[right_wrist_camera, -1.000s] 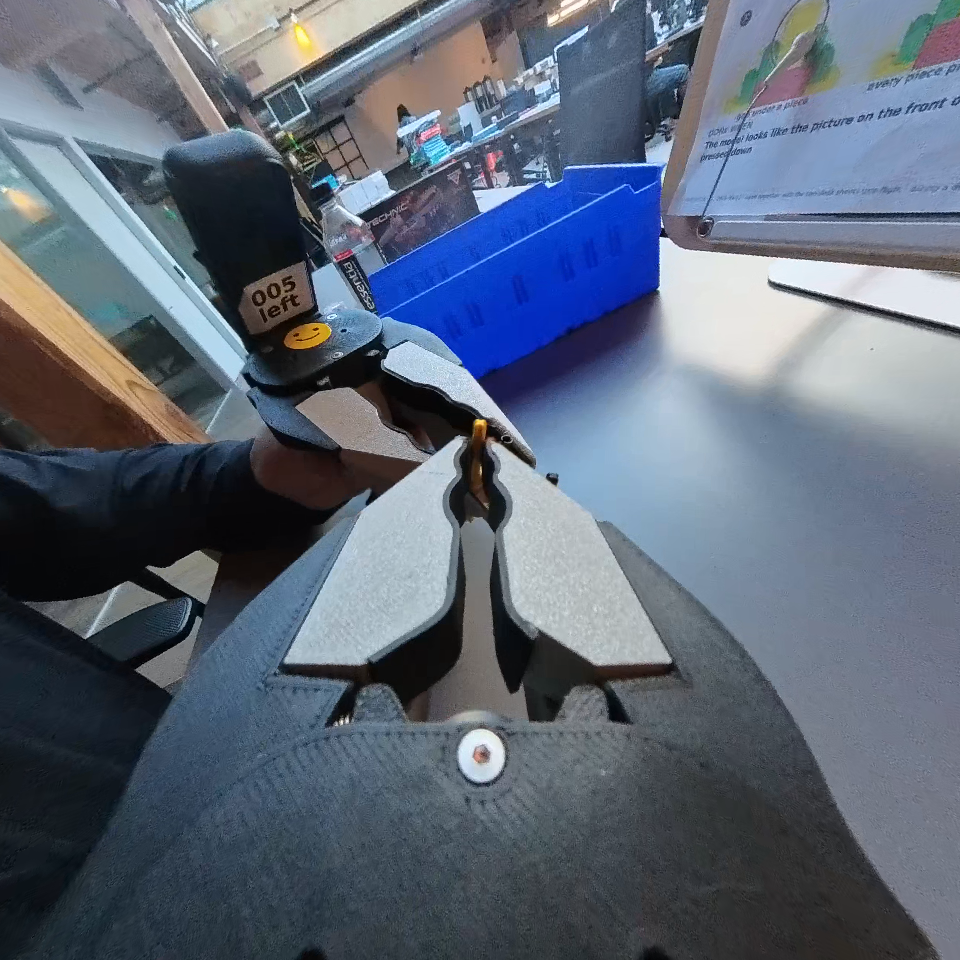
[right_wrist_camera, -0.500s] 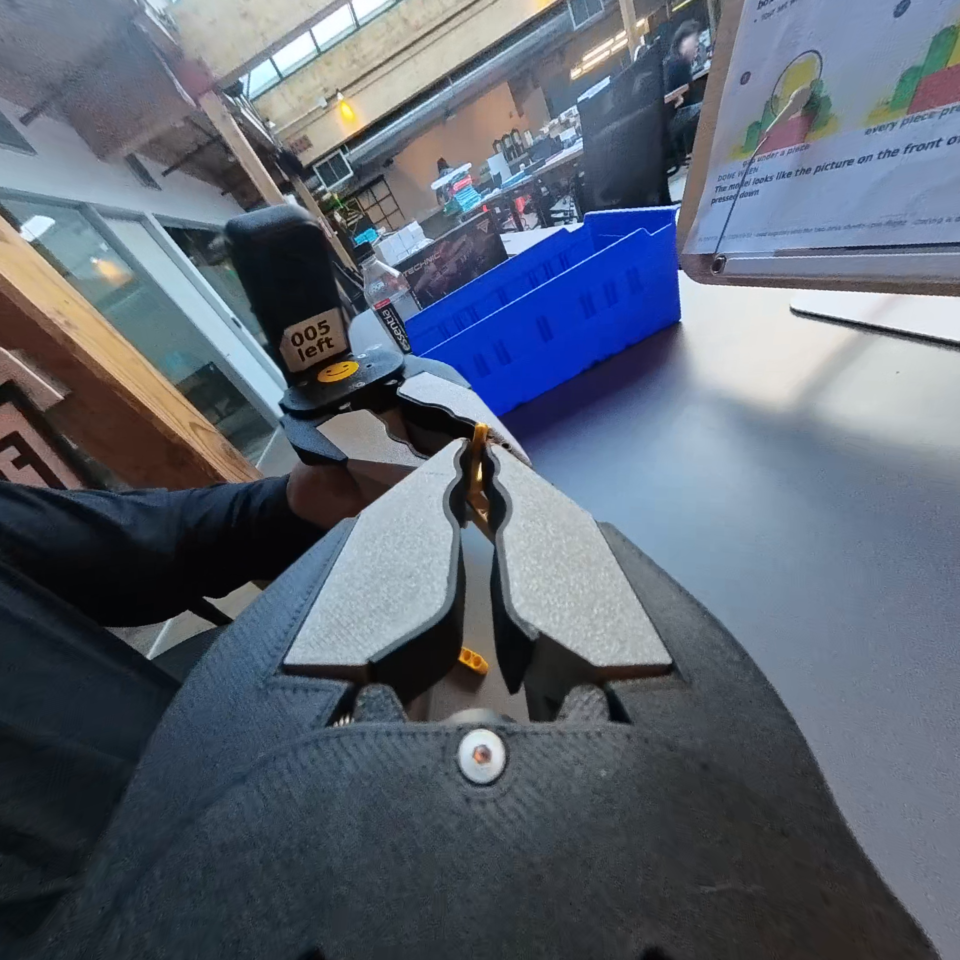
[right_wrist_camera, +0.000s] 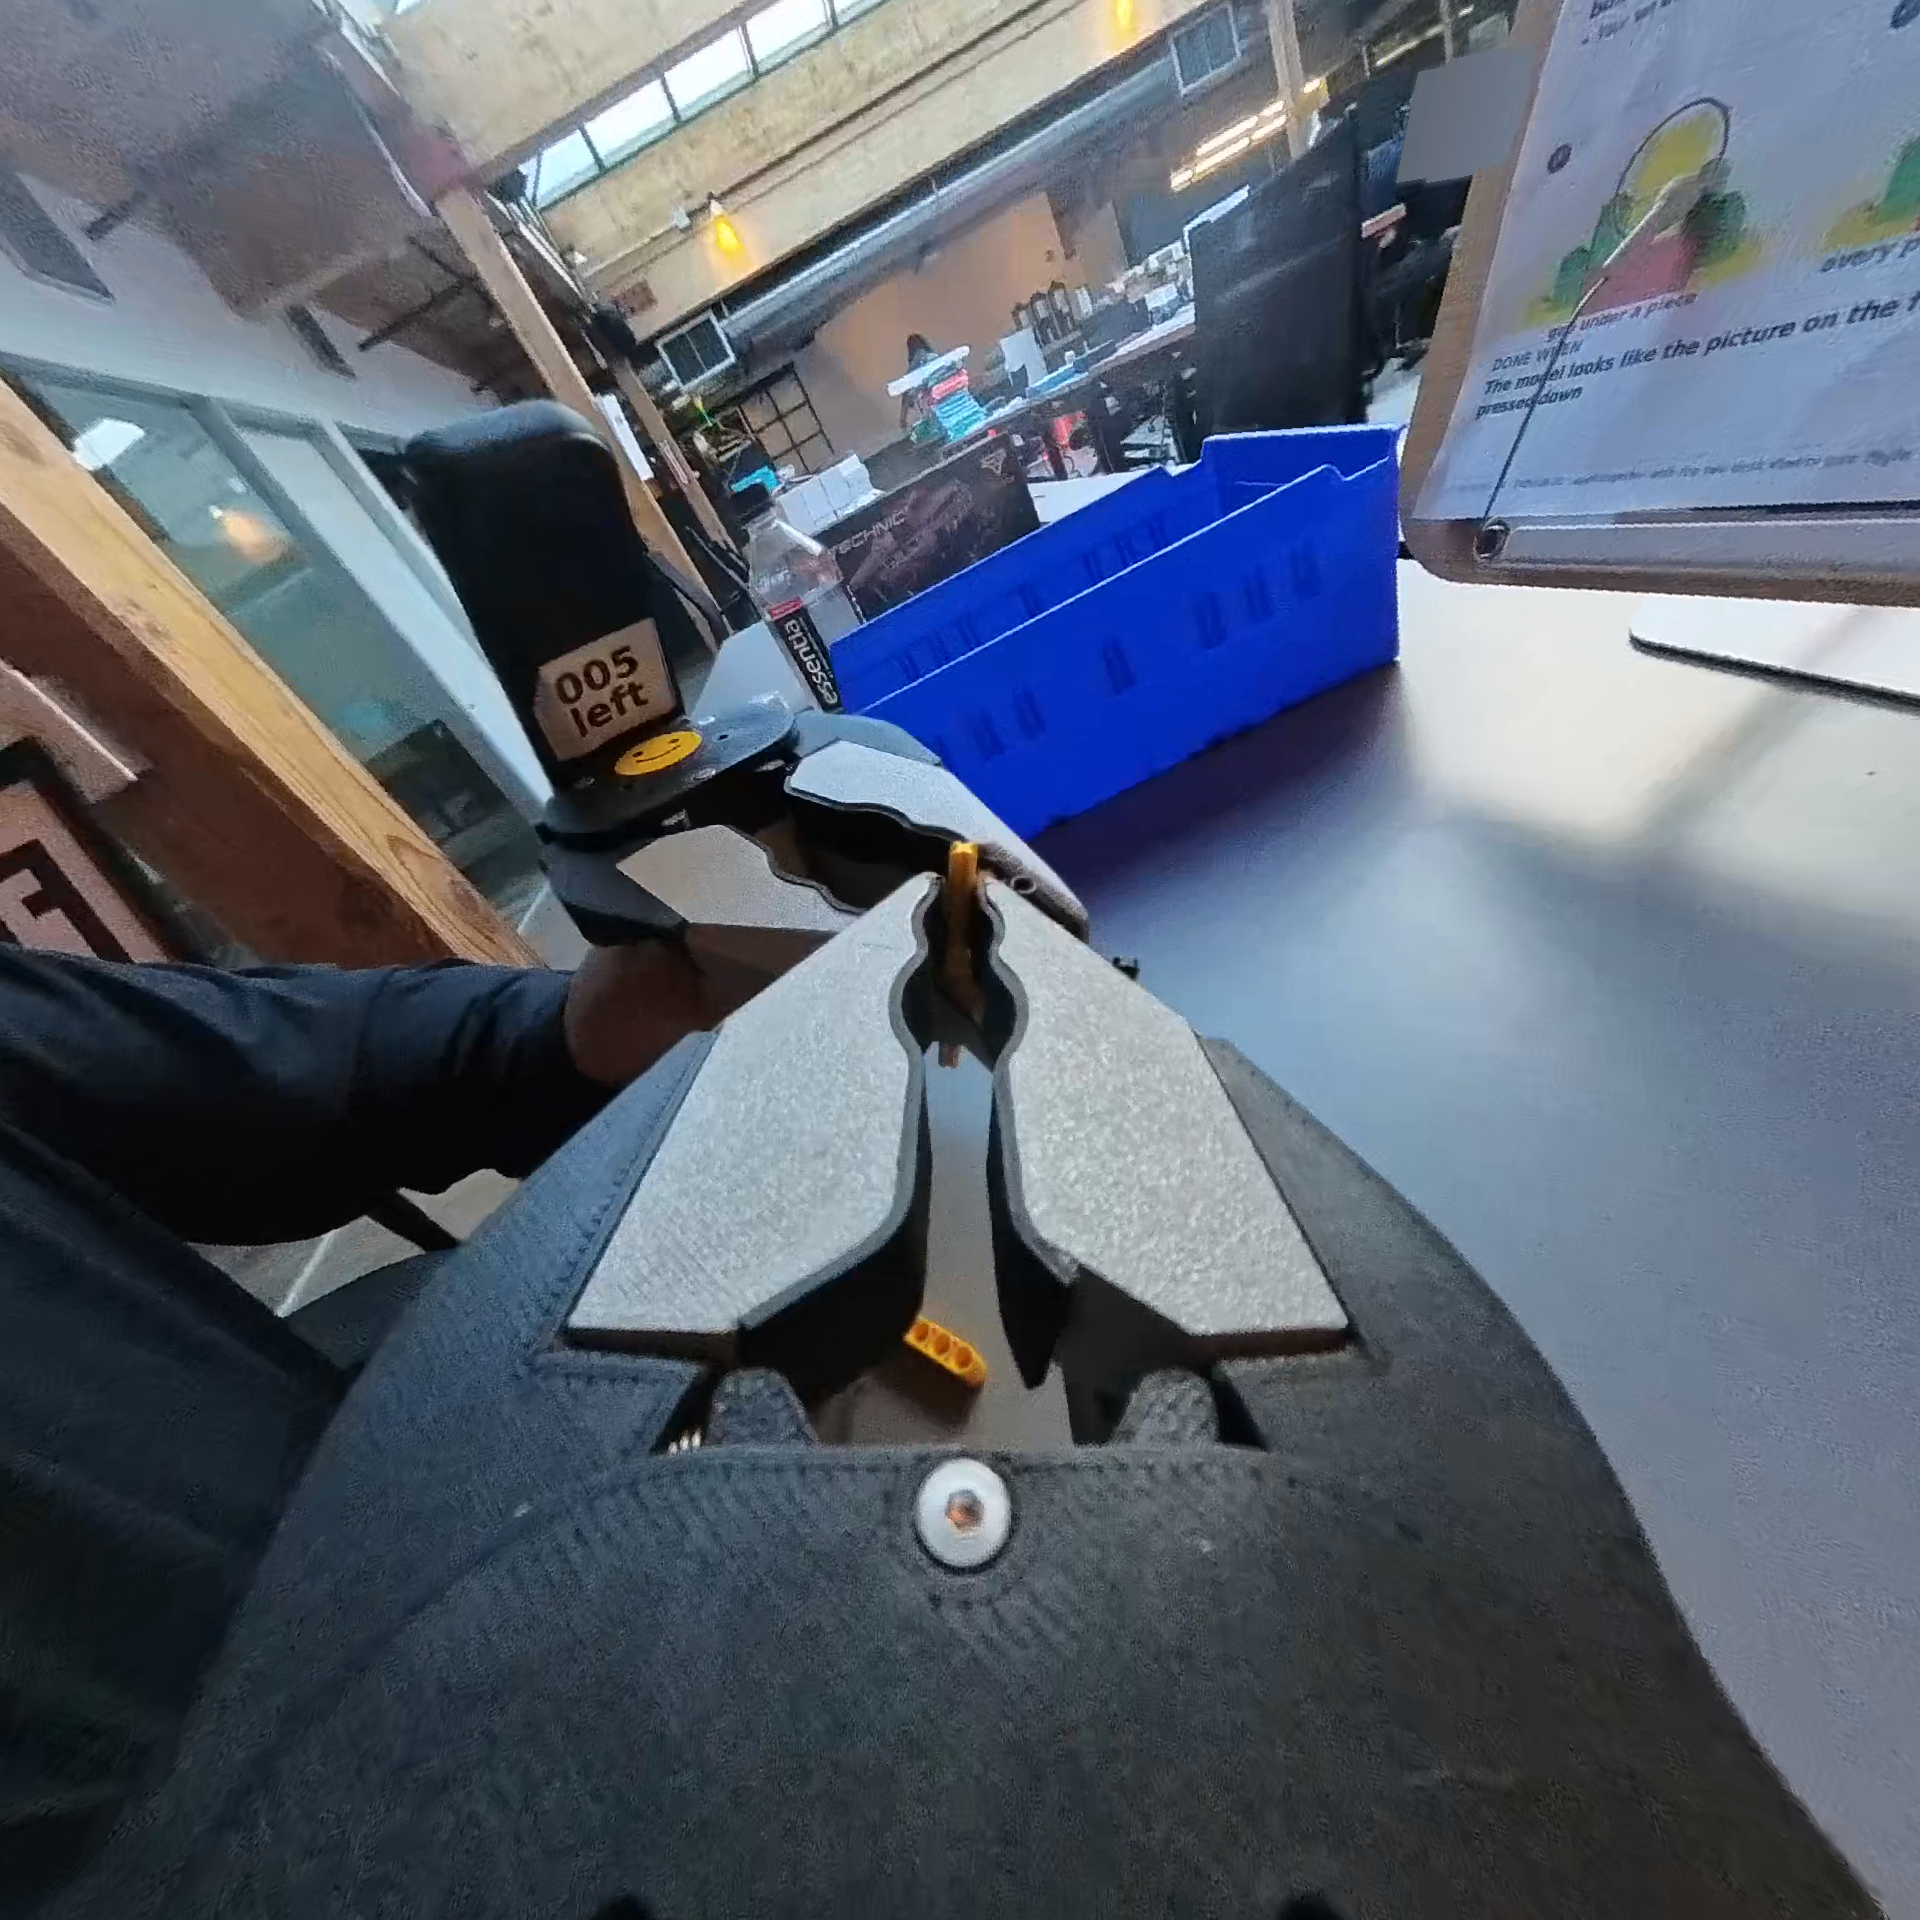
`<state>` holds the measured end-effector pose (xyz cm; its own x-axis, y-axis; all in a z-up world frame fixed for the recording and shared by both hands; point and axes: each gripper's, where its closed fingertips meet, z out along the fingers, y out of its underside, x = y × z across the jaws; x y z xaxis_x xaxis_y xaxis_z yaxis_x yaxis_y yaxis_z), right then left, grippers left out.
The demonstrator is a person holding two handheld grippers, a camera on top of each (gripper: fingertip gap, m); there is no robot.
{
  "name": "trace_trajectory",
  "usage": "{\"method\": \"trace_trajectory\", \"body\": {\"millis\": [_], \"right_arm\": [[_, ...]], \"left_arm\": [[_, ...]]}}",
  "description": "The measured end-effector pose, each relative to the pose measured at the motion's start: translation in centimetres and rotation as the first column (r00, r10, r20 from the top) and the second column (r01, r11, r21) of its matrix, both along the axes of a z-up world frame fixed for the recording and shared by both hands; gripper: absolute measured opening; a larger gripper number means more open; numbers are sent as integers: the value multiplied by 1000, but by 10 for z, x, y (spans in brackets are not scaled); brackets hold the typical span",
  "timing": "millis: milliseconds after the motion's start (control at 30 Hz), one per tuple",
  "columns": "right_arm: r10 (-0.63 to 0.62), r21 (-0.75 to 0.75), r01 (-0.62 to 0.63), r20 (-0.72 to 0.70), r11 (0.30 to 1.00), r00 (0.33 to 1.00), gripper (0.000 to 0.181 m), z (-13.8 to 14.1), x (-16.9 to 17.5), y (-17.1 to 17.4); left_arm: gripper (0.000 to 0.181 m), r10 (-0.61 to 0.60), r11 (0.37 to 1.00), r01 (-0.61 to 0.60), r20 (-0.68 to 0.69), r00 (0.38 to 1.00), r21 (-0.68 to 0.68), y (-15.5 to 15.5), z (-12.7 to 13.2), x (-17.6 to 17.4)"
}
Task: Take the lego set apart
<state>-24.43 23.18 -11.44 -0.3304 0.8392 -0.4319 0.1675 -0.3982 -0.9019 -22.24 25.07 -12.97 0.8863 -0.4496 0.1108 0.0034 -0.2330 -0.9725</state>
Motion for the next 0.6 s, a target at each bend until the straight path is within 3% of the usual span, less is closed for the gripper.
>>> {"method": "trace_trajectory", "body": {"millis": [200, 433, 600], "right_arm": [[36, -60, -41, -82, 997, 996, 3, 13, 5, -1], [79, -91, -88, -94, 992, 992, 0, 14, 7, -6], [43, -60, -41, 21, 997, 999, 0, 2, 3, -4]], "left_arm": [[23, -5, 999, -2, 136, 991, 51, -3, 14, -2], [23, -93, 995, 80, 284, 954, 56, -6, 17, 3], [23, -97, 995, 88, 190, 977, 55, -6, 8, -1]]}}
